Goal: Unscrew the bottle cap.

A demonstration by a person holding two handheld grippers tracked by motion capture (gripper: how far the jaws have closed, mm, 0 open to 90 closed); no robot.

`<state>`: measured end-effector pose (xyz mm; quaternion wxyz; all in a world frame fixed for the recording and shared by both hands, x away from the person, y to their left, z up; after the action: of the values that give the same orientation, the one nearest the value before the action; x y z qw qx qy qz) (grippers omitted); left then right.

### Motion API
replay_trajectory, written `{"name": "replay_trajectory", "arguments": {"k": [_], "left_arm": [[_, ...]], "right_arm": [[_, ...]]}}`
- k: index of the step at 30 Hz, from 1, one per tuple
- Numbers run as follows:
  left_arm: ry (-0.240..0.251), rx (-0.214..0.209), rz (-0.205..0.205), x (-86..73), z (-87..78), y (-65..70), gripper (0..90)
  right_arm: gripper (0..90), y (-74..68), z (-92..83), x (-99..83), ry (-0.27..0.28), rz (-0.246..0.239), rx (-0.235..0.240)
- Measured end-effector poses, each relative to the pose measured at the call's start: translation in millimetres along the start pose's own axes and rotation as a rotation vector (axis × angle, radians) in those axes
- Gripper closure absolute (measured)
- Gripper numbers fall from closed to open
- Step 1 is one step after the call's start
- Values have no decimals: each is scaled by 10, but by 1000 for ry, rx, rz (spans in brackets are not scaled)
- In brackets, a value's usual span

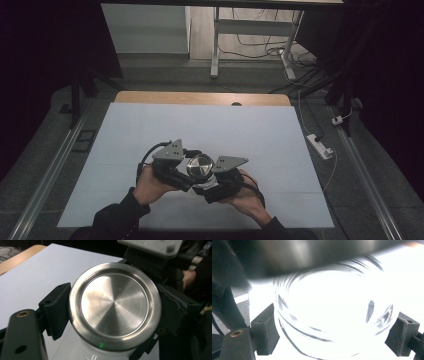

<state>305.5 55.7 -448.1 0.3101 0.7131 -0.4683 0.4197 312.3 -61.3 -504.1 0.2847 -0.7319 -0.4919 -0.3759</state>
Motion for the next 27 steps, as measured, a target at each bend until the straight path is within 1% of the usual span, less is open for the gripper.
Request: {"name": "replay_trajectory", "arguments": {"k": [6,12,14,15,19,27], "left_arm": [[14,8,8,34,-88,-12,191],[33,14,3,43,-157,-31,192],[33,11,2,39,-166,-31,193],[32,16,4,36,-168,-33,194],[18,16,11,25,-178,-29,195],[12,16,28,30,-254,21,195]], "right_arm": [[153,24,-6,-9,-2,6,-7],[153,61,-30,-8,3,14,-18],[153,74,-37,-9,4,16,-23],[153,81,-40,-10,5,17,-25],[153,106,-56,-8,10,19,-32],[153,168,-95,-2,20,23,-51]]}}
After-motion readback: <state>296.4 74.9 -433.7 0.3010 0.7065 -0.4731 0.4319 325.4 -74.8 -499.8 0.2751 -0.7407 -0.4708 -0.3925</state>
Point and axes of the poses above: each handheld gripper's, and its own axes: z roughly forward along the jaws, x roughly out of its top, y roughly to its right, the point moved 6 cm from there along z, roughly forward along the jaws, and after that the axes turned 2 degrees about x, right-handed, at the moved point
